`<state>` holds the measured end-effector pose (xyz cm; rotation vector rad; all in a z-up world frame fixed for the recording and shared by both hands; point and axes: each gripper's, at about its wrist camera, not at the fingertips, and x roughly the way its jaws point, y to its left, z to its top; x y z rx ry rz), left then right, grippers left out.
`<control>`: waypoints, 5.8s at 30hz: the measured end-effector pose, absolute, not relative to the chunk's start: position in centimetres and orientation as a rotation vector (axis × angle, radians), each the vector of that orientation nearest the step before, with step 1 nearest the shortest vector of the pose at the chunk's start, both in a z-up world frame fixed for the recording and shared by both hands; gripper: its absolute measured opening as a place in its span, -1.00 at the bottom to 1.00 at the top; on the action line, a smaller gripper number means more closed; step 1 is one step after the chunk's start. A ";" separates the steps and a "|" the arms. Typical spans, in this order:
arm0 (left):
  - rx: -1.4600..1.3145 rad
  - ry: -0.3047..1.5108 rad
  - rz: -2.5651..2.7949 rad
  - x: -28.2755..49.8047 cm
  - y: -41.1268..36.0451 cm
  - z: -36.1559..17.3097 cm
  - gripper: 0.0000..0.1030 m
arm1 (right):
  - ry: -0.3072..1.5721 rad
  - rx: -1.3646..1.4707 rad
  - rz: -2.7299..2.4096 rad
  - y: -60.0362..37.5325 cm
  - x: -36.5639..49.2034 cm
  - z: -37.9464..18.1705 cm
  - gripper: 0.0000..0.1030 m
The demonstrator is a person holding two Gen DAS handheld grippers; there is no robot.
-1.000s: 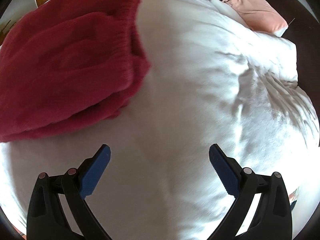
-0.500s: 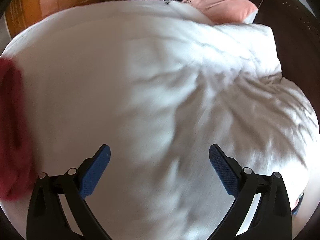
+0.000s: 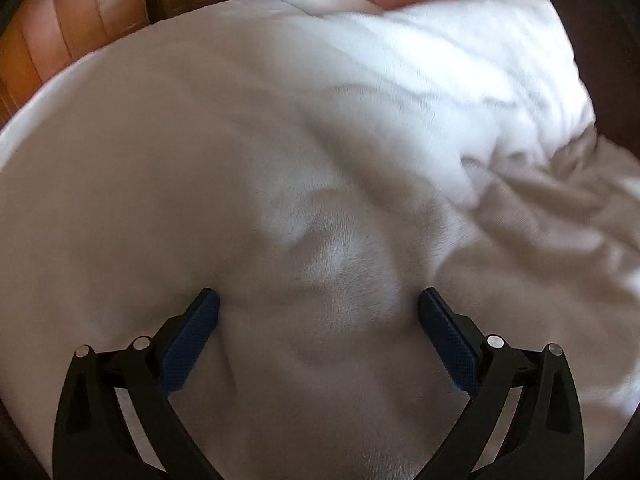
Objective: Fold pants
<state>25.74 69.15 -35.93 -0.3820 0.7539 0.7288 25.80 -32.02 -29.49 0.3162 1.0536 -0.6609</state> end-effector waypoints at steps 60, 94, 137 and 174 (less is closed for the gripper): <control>-0.383 0.751 0.729 25.6 69.2 -36.0 0.91 | 1.015 0.189 -0.948 -22.5 23.7 -29.6 0.94; -0.032 0.803 0.060 28.1 38.4 -3.4 0.91 | 0.726 0.078 -0.297 5.9 16.5 -4.2 0.95; 0.198 0.917 -0.138 26.2 23.7 -6.0 0.90 | 0.886 0.044 -0.150 11.3 19.0 -5.8 0.95; 0.166 0.958 -0.094 25.7 27.1 -6.8 0.90 | 0.890 0.015 -0.114 14.2 18.9 -5.5 0.95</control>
